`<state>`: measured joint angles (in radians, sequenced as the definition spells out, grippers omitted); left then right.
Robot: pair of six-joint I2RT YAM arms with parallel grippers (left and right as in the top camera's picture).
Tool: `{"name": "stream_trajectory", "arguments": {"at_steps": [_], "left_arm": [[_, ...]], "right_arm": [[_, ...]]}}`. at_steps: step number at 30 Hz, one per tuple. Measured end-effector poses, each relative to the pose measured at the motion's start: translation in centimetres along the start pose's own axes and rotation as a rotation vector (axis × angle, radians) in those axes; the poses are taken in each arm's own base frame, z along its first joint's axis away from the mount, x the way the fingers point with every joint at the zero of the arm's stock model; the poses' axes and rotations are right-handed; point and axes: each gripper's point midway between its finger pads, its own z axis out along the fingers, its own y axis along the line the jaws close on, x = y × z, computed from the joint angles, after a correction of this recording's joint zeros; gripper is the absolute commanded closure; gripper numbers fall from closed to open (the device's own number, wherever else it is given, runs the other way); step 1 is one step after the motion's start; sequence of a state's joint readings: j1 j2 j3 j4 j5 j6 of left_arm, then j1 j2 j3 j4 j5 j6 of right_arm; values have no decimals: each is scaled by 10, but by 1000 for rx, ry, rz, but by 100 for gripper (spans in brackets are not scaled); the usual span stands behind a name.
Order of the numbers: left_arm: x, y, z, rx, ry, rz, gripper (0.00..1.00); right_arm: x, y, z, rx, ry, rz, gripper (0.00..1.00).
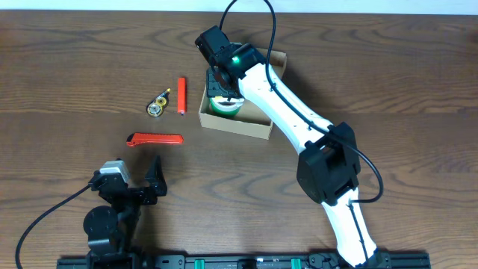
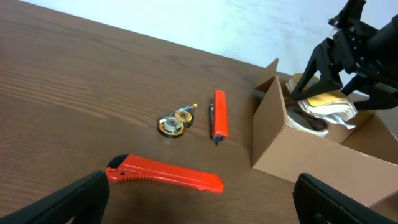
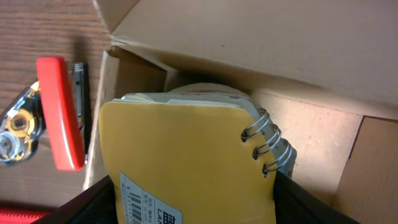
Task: Pack container
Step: 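Carry the notepad into the box and lower it upright, then release the notepad and push it flat onto the tapes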
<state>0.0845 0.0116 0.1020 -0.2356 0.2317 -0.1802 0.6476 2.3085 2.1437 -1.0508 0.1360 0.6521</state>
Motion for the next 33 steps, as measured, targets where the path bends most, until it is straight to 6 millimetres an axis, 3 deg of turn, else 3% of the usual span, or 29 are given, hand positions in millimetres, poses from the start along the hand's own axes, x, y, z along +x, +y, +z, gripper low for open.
{"name": "stream_trajectory", "arguments": {"at_steps": [3,10,18,21,33], "left_arm": [[0,0,0,0,0,0,5],[0,0,0,0,0,0,5],[0,0,0,0,0,0,5],[0,0,0,0,0,0,5],[0,0,0,0,0,0,5]], "right_arm": [[-1,0,3,2,-4,13,33],[-3,1,4,3,-13,41,18],[-5,2,4,-3,-21,48,10],[-4,2,4,-5,-19,52,1],[4,0,3,-2,21,21,1]]}}
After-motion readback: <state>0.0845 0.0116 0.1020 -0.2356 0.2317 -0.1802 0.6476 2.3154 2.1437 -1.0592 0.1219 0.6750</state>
